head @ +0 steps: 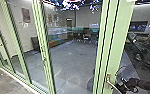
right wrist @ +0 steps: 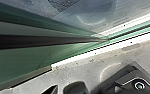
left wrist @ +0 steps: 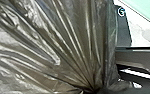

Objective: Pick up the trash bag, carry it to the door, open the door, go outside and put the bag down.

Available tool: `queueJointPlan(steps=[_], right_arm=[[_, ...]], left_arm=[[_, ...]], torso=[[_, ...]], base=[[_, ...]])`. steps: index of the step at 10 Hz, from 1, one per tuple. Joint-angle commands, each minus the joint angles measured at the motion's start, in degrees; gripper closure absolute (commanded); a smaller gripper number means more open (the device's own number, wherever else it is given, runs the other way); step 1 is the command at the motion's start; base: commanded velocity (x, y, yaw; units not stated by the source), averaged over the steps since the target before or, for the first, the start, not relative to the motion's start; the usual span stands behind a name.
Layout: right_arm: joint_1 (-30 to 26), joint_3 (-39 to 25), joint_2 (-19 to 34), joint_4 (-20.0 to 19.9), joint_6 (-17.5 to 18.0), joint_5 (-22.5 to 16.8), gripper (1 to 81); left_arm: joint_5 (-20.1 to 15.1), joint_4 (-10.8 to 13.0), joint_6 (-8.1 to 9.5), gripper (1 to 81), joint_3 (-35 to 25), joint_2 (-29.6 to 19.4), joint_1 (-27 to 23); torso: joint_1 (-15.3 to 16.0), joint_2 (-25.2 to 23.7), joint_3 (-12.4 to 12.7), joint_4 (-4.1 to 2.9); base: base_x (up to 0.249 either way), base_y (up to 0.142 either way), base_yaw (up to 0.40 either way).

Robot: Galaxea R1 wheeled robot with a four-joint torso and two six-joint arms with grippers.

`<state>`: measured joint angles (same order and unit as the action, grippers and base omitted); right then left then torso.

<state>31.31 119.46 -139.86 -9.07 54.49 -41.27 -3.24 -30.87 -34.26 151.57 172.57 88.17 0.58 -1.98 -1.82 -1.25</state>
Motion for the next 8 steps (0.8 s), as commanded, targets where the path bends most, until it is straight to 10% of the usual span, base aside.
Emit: queueJointPlan(steps=[1, 8], right_arm=[[2.7, 3.0, -5.5, 2.9, -1.5, -13.1, 1.0], [2.3, 2.9, -5.8, 2.3, -1.6, -11.7, 1.0]], left_arm=[[-4.5, -0.3, -0.11, 81.1, -0.4, 0.1, -2.3], [-4.5, -0.5, -0.11, 81.1, -0.4, 0.1, -2.1]], torso=[[0.0, 0.0, 0.0, 0.00], [-0.2, -0.1, -4.4, 0.02]], base=[[0.000, 0.000, 0.000], [0.000, 0.000, 0.000]])
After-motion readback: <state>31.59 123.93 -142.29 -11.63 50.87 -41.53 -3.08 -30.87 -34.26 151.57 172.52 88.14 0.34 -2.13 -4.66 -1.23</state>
